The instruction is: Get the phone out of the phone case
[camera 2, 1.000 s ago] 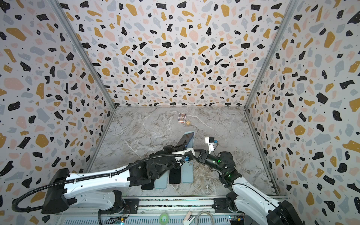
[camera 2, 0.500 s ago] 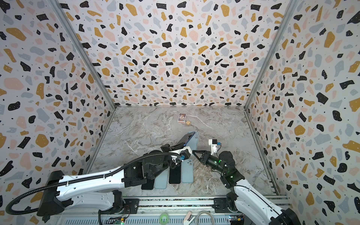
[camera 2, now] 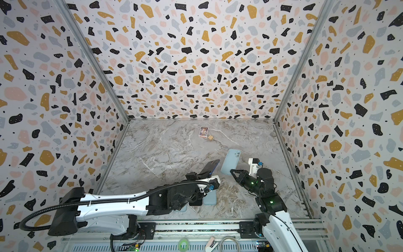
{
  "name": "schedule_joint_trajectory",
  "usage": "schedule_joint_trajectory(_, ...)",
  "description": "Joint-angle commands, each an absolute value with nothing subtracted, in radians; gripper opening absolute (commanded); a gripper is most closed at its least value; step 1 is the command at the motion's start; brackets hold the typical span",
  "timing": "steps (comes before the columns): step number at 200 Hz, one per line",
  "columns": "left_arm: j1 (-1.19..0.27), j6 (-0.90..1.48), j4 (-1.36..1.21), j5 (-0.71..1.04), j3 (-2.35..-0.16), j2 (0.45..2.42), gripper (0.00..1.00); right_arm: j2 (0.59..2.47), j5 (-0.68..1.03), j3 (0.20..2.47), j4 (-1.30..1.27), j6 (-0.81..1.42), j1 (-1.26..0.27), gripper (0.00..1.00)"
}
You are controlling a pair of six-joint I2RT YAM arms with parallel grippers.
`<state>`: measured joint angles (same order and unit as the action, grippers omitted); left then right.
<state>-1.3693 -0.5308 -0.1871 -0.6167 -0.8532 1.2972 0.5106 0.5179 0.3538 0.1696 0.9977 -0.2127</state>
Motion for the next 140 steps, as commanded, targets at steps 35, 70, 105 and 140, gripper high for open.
schedule_joint_trajectory(35,-1.424,-0.45,-0.305,-0.663,-0.878,1.408,0.0,0.492,0.47,0.483,0.46,0.81,-0.092,0.0)
schedule_joint_trajectory(70,-1.455,-0.436,-0.308,-0.681,-0.919,1.501,0.0,0.511,0.484,0.479,0.475,0.776,-0.037,0.0)
schedule_joint_trajectory(105,-1.482,-0.433,-0.324,-0.705,-0.949,1.58,0.0,0.52,0.493,0.473,0.474,0.751,-0.002,0.0)
schedule_joint_trajectory(140,-1.505,-0.42,-0.299,-0.733,-0.987,1.652,0.0,0.533,0.502,0.467,0.474,0.727,0.037,0.0)
